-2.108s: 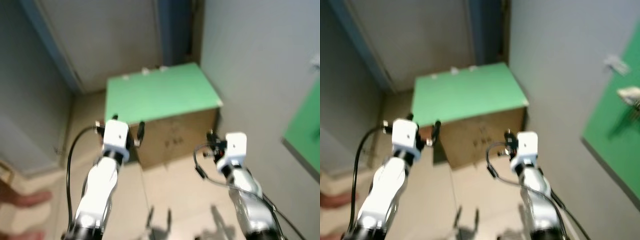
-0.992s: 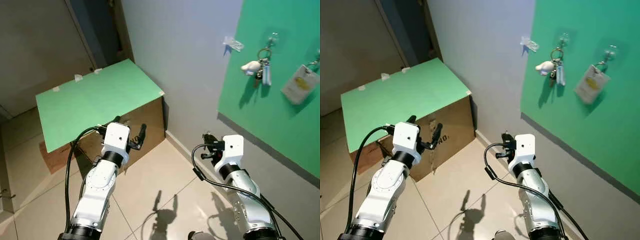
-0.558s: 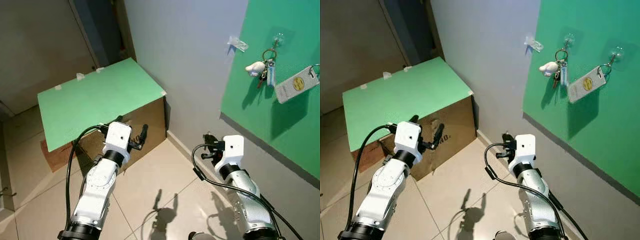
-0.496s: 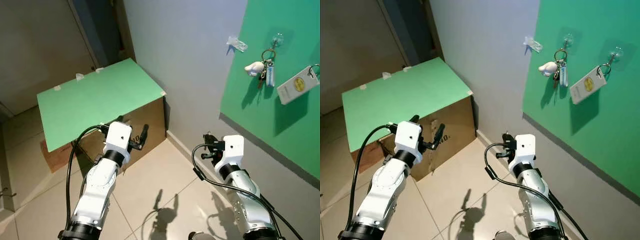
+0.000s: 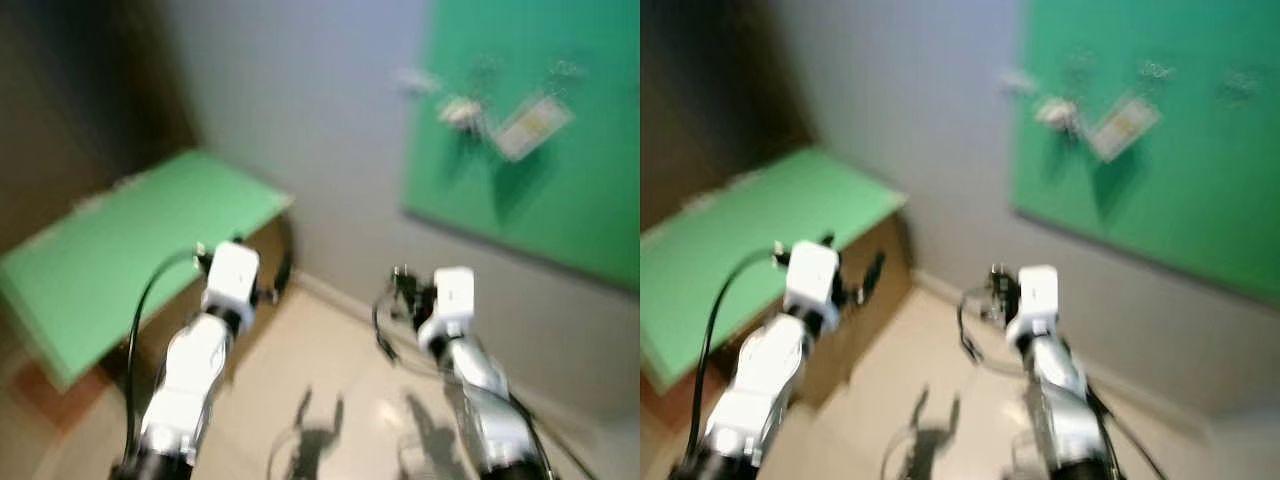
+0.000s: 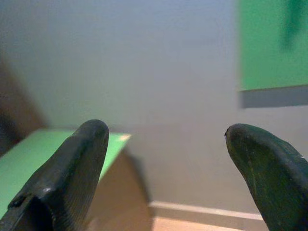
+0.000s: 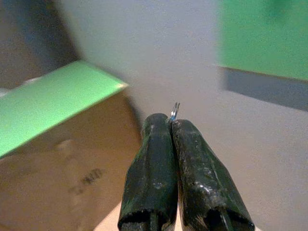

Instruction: Hang keys on a hook

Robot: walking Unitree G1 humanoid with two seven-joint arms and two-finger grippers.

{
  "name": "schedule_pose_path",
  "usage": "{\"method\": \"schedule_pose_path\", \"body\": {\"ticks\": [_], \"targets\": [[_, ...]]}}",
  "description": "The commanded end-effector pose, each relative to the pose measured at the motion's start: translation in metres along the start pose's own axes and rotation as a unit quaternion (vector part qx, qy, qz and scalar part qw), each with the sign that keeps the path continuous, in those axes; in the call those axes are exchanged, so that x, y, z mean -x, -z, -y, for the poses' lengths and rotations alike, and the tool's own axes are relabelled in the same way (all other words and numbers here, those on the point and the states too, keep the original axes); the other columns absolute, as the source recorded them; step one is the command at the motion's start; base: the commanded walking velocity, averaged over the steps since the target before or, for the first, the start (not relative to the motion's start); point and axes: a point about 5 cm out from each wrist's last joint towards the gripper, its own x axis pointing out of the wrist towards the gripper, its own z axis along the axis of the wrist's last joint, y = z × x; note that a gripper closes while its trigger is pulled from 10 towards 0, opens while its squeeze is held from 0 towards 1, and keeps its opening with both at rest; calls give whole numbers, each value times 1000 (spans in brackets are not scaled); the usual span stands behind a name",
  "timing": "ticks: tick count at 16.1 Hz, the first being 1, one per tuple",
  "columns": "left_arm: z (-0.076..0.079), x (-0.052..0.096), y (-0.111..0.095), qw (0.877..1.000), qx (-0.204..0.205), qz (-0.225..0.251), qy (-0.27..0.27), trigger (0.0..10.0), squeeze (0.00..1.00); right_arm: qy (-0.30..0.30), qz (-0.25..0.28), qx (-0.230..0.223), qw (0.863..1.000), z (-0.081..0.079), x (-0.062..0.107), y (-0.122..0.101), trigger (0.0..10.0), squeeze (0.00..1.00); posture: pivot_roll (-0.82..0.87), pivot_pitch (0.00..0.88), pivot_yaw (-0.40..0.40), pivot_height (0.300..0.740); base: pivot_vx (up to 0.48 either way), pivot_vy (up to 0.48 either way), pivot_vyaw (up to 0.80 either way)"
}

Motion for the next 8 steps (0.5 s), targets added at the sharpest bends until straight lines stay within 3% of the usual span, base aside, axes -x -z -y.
{"method": "schedule_pose_path", "body": {"ticks": [1,3,8], "targets": [[2,-4,-5,1000,-2,9,6,10000,0,4,5,1,1000,2,-1,-3,0,0,-205,6,137,740,0,0,-781],[1,-5,-3,1000,-2,2,1,10000,0,5,9,7,1000,2,-1,-4,0,0,-206,6,137,740,0,0,-791],[1,-6,-1,1000,-6,-3,0,10000,0,15,12,16,1000,4,-1,-4,0,0,-205,8,136,740,0,0,0]]}}
